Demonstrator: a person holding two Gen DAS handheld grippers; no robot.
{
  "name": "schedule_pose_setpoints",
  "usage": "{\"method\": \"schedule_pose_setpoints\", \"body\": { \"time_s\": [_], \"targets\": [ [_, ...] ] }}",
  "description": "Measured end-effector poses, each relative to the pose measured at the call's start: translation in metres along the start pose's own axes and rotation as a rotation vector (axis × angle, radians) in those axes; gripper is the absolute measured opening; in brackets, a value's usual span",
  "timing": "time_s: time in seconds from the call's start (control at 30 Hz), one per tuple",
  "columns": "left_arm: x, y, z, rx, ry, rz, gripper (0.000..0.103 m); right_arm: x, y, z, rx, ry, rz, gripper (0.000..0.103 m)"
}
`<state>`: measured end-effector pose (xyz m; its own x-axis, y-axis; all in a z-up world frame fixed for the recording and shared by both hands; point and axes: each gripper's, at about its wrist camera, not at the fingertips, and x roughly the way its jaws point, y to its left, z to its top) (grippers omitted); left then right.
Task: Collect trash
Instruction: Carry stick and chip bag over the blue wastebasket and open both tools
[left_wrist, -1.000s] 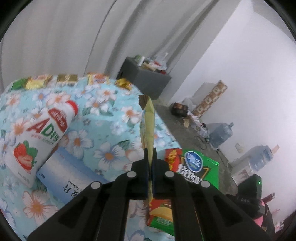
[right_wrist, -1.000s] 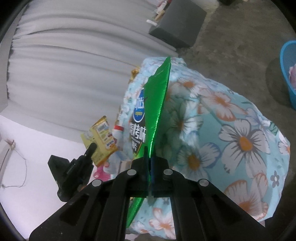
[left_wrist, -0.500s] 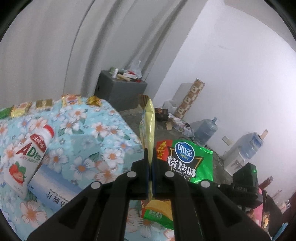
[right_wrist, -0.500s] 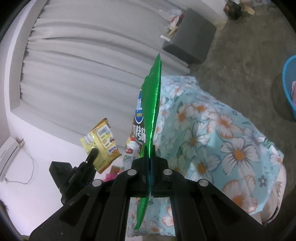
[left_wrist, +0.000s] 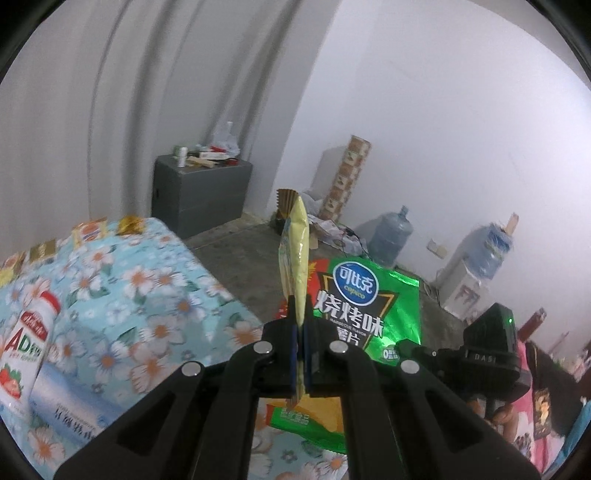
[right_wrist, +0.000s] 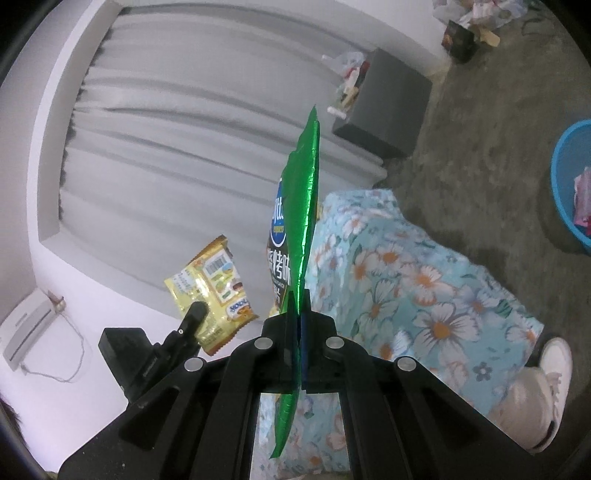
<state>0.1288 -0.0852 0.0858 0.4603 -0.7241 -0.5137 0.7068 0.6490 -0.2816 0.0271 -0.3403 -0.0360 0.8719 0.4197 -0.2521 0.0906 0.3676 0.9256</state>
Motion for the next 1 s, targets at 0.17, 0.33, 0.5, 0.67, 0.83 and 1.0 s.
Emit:
{"method": "schedule_pose_setpoints", "body": {
  "time_s": [0.17,0.33,0.5,0.67,0.83,1.0],
  "targets": [
    [0.029,-0.036,0.01,0.078,0.03,-0.035,0.002,-0.019,-0.01,0.013,0.009,-0.056,0.002,0.0],
    [0.066,-0.075,0.02,0.184,0.05,-0.067,0.002,-0.068,-0.029,0.033,0.009,-0.194,-0.082,0.0],
    [0.13,-0.123,0.015,0.298,0.127,-0.105,0.002,-0.115,-0.069,0.047,0.06,-0.342,-0.252,0.0],
    [0.213,-0.164,-0.004,0.383,0.256,-0.127,0.002,-0.128,-0.128,0.056,0.176,-0.407,-0.36,0.0],
    [0.309,-0.202,-0.025,0.464,0.4,-0.125,0.003,-0.115,-0.187,0.078,0.263,-0.412,-0.436,0.0],
    [0.395,-0.223,-0.053,0.476,0.527,-0.101,0.003,-0.103,-0.242,0.097,0.336,-0.408,-0.488,0.001]
  ]
}}
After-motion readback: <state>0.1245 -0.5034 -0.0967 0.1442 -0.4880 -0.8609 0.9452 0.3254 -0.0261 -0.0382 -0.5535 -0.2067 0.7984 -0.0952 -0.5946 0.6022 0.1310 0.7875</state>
